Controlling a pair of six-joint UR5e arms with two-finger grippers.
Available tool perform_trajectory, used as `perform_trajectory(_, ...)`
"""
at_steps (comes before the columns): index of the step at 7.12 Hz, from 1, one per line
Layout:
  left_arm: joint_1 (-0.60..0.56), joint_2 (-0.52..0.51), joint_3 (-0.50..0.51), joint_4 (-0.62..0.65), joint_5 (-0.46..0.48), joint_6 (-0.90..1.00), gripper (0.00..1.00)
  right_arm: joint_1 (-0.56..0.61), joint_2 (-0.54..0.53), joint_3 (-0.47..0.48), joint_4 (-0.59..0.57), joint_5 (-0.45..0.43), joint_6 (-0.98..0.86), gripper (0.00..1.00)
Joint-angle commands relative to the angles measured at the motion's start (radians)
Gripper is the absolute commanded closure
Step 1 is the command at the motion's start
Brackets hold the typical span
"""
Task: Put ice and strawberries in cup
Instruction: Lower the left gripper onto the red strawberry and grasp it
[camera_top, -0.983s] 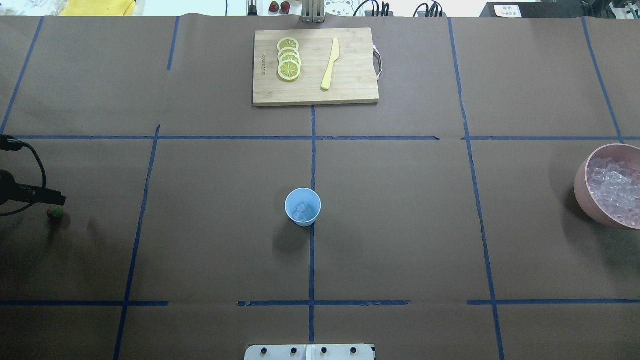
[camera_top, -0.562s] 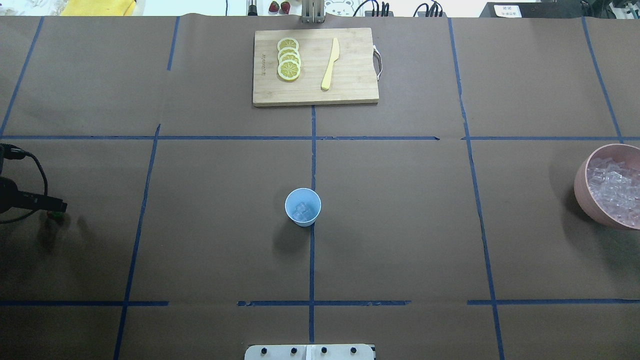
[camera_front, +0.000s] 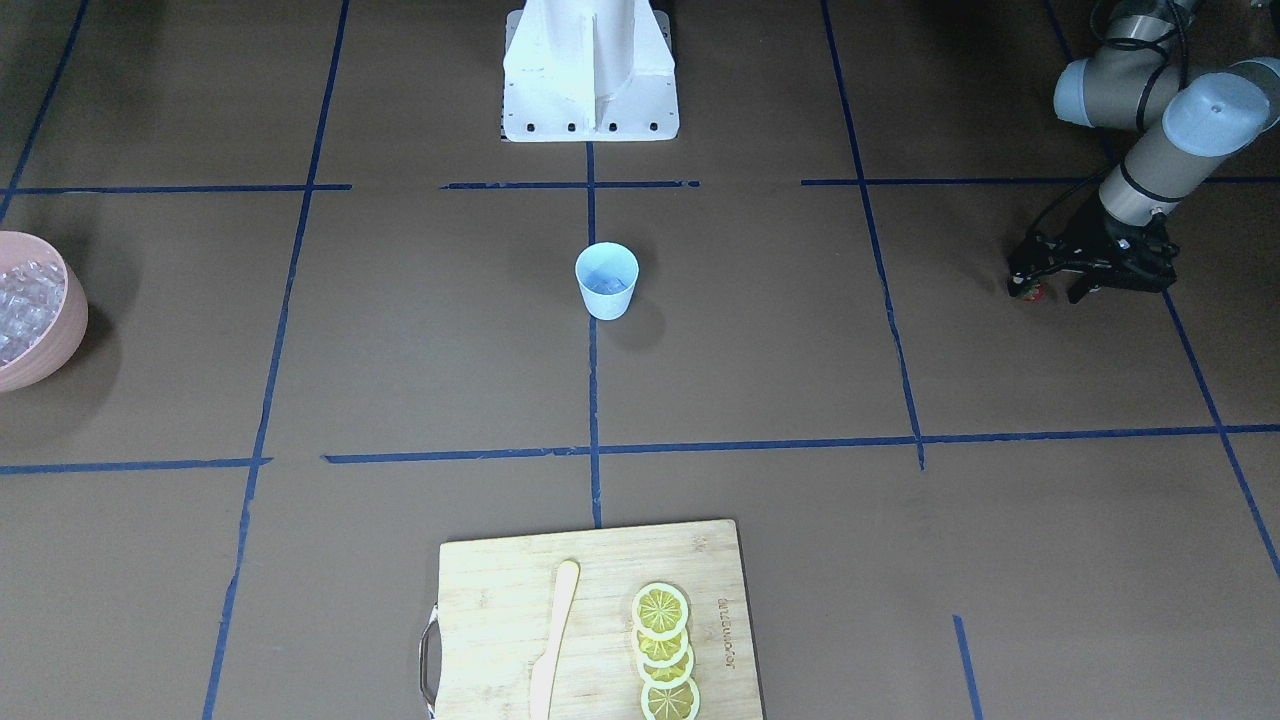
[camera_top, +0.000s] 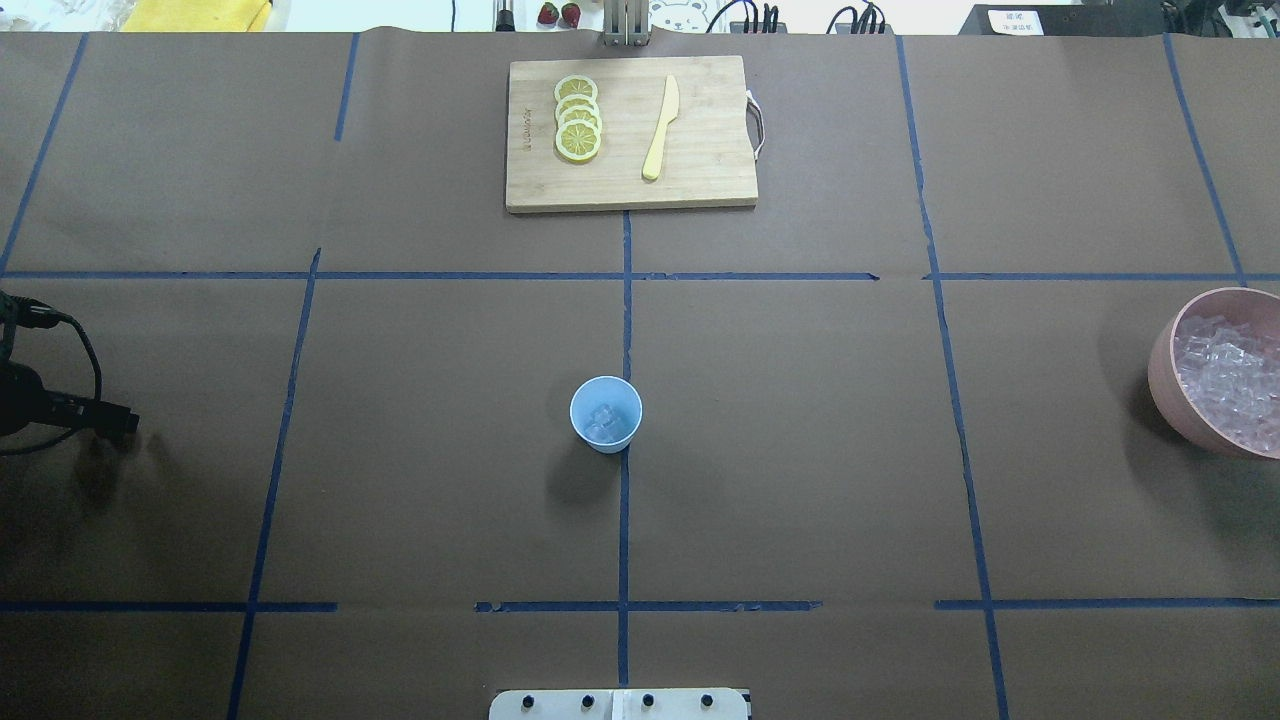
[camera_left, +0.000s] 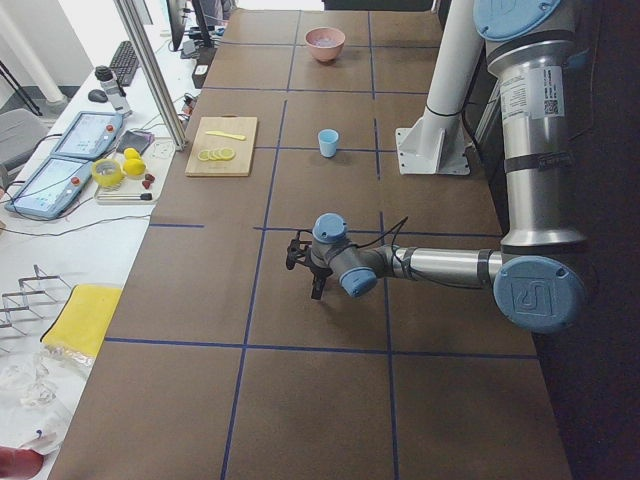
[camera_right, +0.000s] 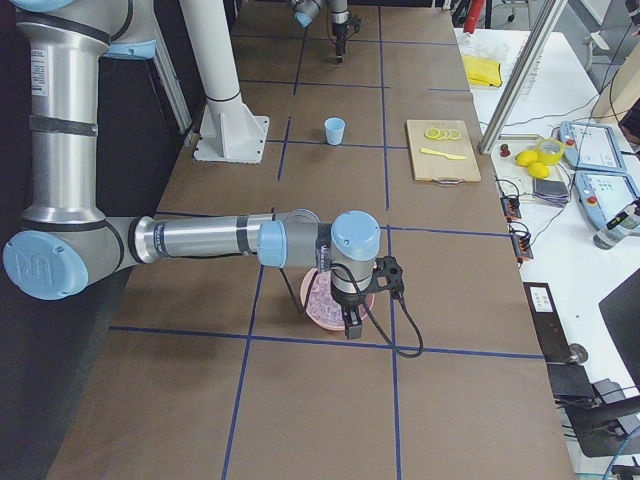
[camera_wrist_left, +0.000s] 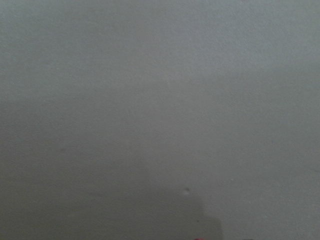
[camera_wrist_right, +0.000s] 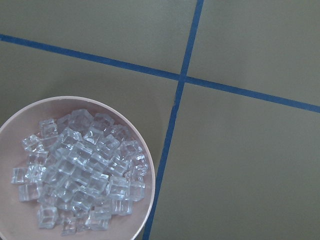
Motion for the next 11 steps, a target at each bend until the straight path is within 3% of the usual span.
perform_trajectory(1, 0.010, 0.000, -0.006, 0.001, -0.001, 0.000, 0.16, 0.000, -0.004, 0.001, 0.000, 0.000, 0.000, 0.01)
perform_trajectory(3, 0.011, 0.000, -0.014, 0.001, -0.004, 0.000, 0.75, 0.000, -0.005, 0.002, 0.000, 0.000, 0.000, 0.01)
perform_trajectory(4, 0.011, 0.002, -0.023, 0.001, -0.001, 0.000, 0.92, 0.000, -0.008, 0.004, 0.000, 0.000, 0.000, 0.01)
perform_trajectory(6, 0.007, 0.023, -0.104, 0.030, -0.010, 0.001, 0.98, 0.000, -0.010, 0.009, 0.000, 0.002, 0.002, 0.01)
perform_trajectory(7, 0.004, 0.020, -0.185, 0.138, -0.010, 0.003, 0.98, 0.000, -0.010, 0.010, 0.000, 0.002, 0.002, 0.01)
perform_trajectory(9, 0.007, -0.006, -0.433, 0.472, -0.012, 0.005, 0.98, 0.000, -0.013, 0.016, 0.000, 0.002, 0.002, 0.01)
perform_trajectory(11, 0.007, -0.203, -0.611, 0.870, -0.038, 0.005, 0.98, 0.000, -0.044, 0.054, 0.000, 0.000, 0.003, 0.01)
